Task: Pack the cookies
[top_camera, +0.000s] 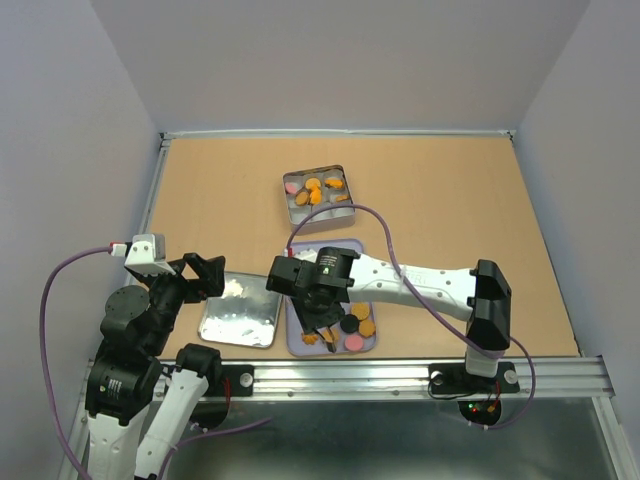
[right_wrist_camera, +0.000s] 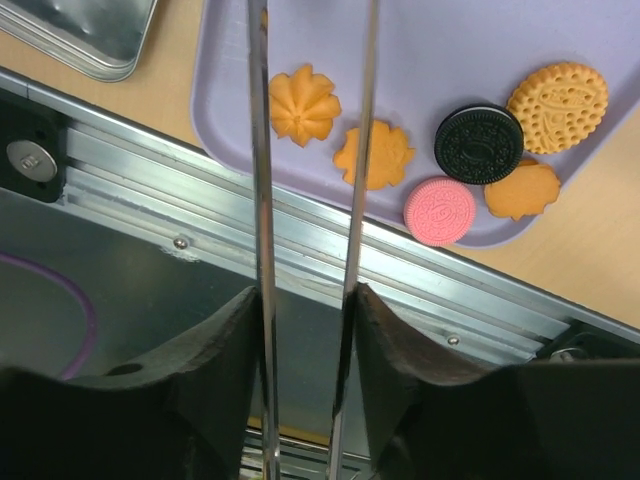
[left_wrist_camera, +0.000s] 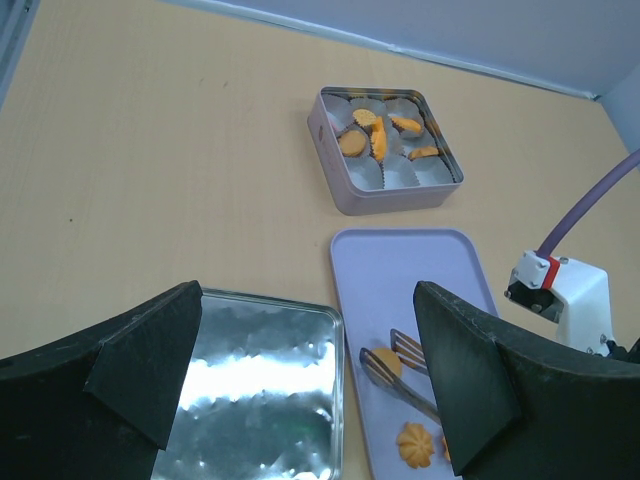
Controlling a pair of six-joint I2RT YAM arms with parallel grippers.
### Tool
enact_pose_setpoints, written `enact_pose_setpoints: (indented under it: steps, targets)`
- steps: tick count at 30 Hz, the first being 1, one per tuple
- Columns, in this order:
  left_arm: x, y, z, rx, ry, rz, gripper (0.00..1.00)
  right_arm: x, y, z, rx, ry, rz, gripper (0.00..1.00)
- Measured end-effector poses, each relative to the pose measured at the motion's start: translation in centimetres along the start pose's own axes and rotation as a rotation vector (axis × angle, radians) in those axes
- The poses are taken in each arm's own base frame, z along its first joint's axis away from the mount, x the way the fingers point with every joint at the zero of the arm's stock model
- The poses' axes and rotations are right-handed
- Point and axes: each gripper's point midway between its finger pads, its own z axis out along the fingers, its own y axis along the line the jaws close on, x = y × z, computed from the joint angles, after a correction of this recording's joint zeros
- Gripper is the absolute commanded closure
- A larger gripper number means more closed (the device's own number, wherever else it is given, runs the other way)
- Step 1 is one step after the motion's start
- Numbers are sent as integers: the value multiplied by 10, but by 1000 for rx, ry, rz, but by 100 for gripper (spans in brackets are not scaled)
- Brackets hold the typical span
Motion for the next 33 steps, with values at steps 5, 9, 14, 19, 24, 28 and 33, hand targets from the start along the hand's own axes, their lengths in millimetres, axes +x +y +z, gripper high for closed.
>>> enact_pose_setpoints:
  steps: [5,9,14,19,24,28,33]
  targets:
    - [0,0,0,0,0,0,1,7,-3,6,10,23,6,66]
    - [0,0,0,0,0,0,1,11,-5,10,17,40,10,67]
    - [0,0,0,0,0,0,1,8,-8,9,32,18,11,67]
    - [0,0,0,0,0,0,1,-21,-10,-13,37,-44,13,68]
    - [0,0,0,0,0,0,1,-93,-16,-50,-15,-201,74,68]
    - [0,0,0,-1,-2,0,1,-141,-35,-60,-12,-277,122,68]
    - [-1,0,-1,-1,-5,-1,1,-192,-60,-50,18,-319,162,68]
